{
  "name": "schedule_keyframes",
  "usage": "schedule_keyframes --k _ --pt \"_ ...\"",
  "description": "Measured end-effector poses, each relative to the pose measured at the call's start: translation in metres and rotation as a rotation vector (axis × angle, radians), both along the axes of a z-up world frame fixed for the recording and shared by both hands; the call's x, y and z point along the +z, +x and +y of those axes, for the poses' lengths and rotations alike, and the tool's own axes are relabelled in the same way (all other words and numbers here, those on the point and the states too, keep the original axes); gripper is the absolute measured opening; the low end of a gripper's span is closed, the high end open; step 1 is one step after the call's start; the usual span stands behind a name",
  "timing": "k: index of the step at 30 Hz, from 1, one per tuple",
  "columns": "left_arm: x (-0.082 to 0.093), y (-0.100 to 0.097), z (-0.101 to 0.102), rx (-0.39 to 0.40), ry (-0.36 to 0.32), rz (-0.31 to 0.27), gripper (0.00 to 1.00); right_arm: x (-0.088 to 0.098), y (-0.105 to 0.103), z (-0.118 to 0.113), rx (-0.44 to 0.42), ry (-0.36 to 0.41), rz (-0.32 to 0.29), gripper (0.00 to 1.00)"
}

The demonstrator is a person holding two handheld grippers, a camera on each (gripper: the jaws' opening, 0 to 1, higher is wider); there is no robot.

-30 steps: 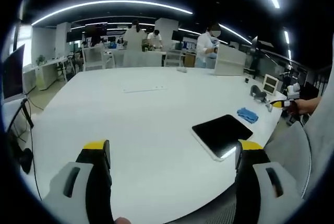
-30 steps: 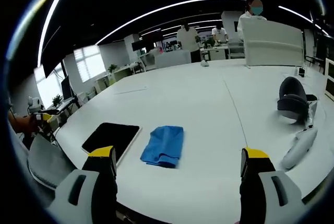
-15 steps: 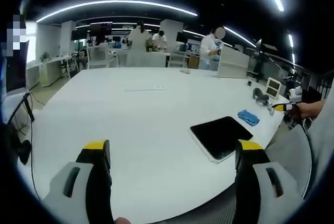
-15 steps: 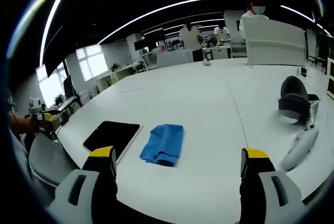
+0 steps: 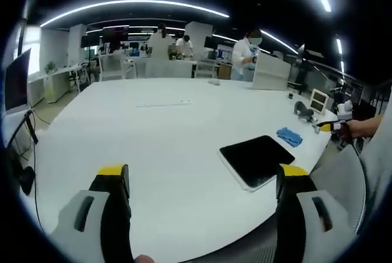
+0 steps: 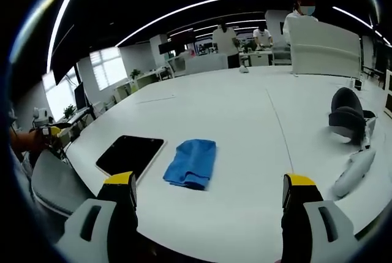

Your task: Wipe the mirror surface with the cleaning cloth until all visible marks leave the cleaned area.

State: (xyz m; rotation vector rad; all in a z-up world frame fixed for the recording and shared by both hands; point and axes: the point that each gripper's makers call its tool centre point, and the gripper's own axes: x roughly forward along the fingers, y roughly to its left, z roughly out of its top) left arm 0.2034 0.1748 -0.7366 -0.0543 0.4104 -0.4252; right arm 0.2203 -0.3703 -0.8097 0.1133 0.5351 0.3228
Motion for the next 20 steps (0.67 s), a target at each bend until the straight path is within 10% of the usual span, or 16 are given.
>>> schedule_keyframes --k 20 --pt "-0.003 0.001 -0.002 -0.003 -0.005 0.007 0.99 0.005 -0.003 -0.014 -0.025 -0.016 -0.013 0.98"
